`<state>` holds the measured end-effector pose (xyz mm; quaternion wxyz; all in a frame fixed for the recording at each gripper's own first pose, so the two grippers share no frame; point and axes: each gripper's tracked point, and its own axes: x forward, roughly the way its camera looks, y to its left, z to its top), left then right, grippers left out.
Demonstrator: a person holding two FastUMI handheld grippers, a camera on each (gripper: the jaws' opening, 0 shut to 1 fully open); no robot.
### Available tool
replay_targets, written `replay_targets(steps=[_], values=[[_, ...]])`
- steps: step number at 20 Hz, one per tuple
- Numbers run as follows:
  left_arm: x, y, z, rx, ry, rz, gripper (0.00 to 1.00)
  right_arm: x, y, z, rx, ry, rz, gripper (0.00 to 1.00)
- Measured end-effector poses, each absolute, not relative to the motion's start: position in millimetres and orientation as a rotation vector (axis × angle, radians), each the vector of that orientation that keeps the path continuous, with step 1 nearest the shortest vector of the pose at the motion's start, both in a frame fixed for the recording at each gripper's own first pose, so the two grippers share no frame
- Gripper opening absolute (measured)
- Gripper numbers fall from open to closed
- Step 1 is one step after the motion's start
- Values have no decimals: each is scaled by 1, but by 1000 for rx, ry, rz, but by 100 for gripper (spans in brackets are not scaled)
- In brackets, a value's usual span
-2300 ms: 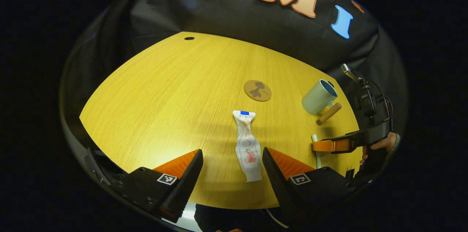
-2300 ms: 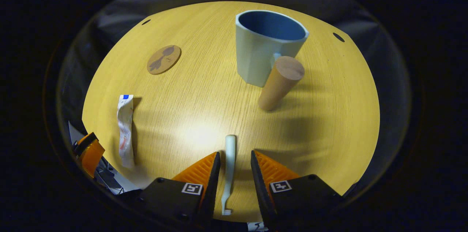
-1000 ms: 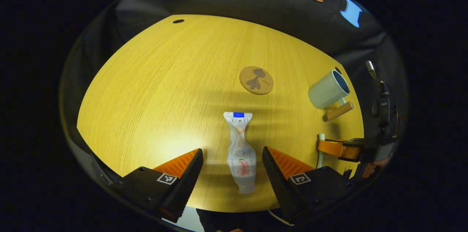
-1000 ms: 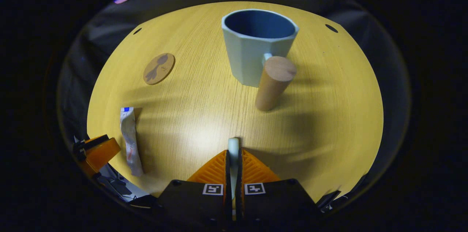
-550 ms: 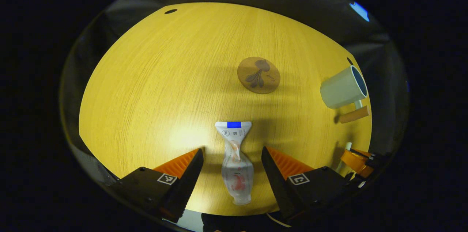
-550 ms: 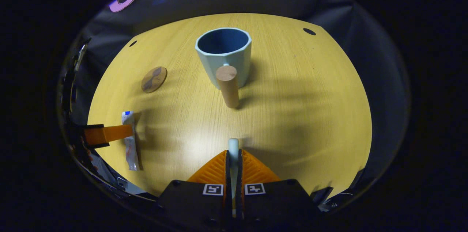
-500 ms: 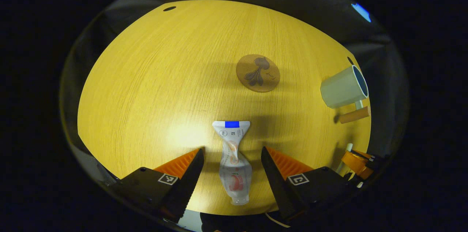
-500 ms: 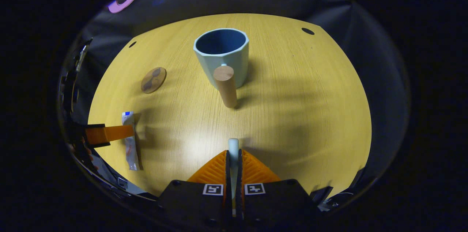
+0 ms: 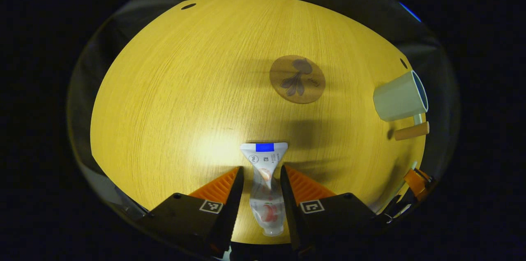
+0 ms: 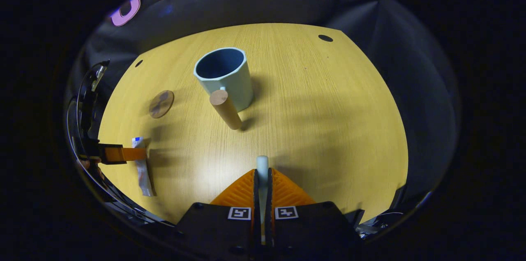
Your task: Put the toothbrush and toothpaste on the desktop into the cup, then pick up the cup and place it on the coaster on the desktop.
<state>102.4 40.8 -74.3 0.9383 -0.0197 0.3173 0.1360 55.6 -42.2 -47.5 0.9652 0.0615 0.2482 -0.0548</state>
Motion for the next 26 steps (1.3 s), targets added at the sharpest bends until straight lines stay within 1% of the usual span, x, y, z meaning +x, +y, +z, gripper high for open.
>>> replay_targets(steps=[2,3,4,5,6,9,11,13,15,16,17,19,26], values=[[107,36,-75,-42,650,279,44,57,-47,-45,140,492,-120,7],[108,31,-77,-38,659,281,41,58,-51,-43,146,484,-127,7],[108,31,-75,-34,662,285,27,60,-54,-40,150,472,-134,7],[106,35,-77,-32,662,284,24,60,-58,-37,154,461,-143,7],[107,38,-73,-28,650,281,18,60,-63,-33,160,448,-152,7],[109,35,-75,-46,621,259,13,63,-75,-22,182,407,-173,7],[109,34,-72,-66,587,242,8,65,-82,-13,188,374,-180,7],[109,32,-68,-88,552,212,6,65,-86,0,188,333,-173,7],[109,27,-55,-104,464,169,6,68,-88,18,188,270,-159,7],[108,26,-46,-109,422,149,8,68,-90,27,183,238,-157,7],[107,26,-38,-107,375,131,6,68,-92,38,176,207,-155,7],[98,23,-19,-84,302,104,6,69,-93,57,158,151,-146,7],[67,5,52,10,80,36,4,69,-80,132,225,-52,-39,6]])
